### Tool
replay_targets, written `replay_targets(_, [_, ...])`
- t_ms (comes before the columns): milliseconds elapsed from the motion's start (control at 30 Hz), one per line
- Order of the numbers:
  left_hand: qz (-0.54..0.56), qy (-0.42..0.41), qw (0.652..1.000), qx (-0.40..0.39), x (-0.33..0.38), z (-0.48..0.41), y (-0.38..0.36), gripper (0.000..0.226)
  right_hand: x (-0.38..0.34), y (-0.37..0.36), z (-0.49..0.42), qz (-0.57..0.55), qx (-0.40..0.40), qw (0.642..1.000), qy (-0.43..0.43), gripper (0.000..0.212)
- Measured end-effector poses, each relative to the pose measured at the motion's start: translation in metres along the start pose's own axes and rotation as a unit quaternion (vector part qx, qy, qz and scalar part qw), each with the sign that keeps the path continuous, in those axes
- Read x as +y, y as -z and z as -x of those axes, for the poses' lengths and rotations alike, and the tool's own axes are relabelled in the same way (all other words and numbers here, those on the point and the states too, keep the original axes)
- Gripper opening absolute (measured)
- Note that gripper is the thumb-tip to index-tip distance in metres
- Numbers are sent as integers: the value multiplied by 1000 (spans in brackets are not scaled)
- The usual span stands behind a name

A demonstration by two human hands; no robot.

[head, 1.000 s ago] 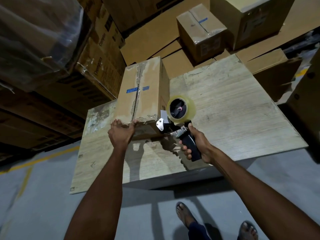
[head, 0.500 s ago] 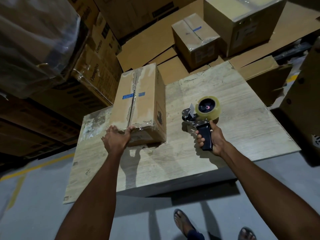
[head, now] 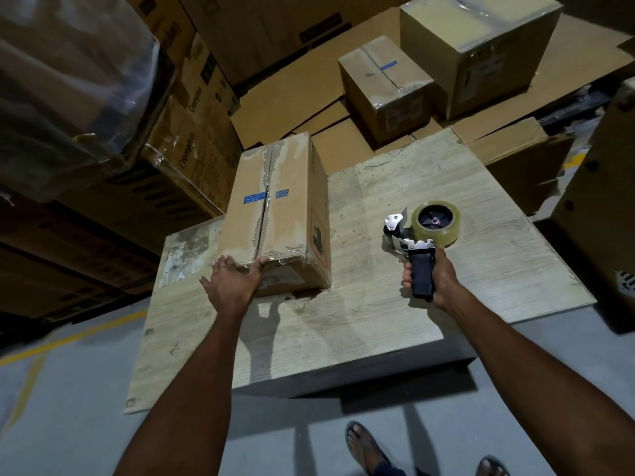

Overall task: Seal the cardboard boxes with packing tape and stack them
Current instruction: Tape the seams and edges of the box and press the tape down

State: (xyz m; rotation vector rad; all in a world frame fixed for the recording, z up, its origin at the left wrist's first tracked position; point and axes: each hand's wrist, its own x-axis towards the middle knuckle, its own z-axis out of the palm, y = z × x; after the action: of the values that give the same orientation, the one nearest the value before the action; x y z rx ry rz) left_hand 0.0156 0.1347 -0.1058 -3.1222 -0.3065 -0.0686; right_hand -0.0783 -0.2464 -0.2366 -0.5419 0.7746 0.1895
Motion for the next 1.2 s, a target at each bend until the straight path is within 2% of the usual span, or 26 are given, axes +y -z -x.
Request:
replay_targets(67, [11,0,1000,-1,0,2,1,106,4,-6,7,125,111,984,54,79])
replay_targets(100, [17,-1,1000,-1,1,2,2,106,7,-8,13,223,205,947,101,70])
replay_targets(133, [21,-2,1000,-1,1,4,3,105,11,-9,18,303,295,893,156,60])
replay_targets(167, [23,-3,1000,-2,2,5,3,105,16,-10,24,341,349,846,213,50])
replay_targets(233, [19,-11,1000,-2,4,7,4,103,30,-20,38,352,378,774,368,31])
replay_targets(300, [0,-26,1000,-1,3,8,1,102,52,-28,38,380,330,706,499,24])
replay_targets(367, [-18,-47,999,11,-3,7,-1,105,75,-40,32,433,207,667,571,32])
replay_targets(467, [-5,-99,994,55,-15,6,-5,103,99,-64,25,535,36,622,570,46])
replay_targets(567, [102,-203,971,73,-22,9,-9,75,111,-86,12,584,-46,580,565,50])
replay_targets(633, [142,-274,948,72,-22,5,-10,64,113,-100,4,588,-62,574,567,53])
replay_targets(767, [144,-367,918,49,-17,-21,-8,55,117,-129,-4,532,-57,629,564,59])
replay_targets(867, [130,-422,897,27,-13,-36,-8,57,117,-146,-16,486,-68,648,582,64])
replay_targets(967, [130,-440,888,2,-15,-44,-17,56,124,-153,-31,468,-87,649,594,55])
replay_targets(1200, [159,-467,869,31,-19,-52,-30,54,144,-159,-43,395,-93,662,630,52])
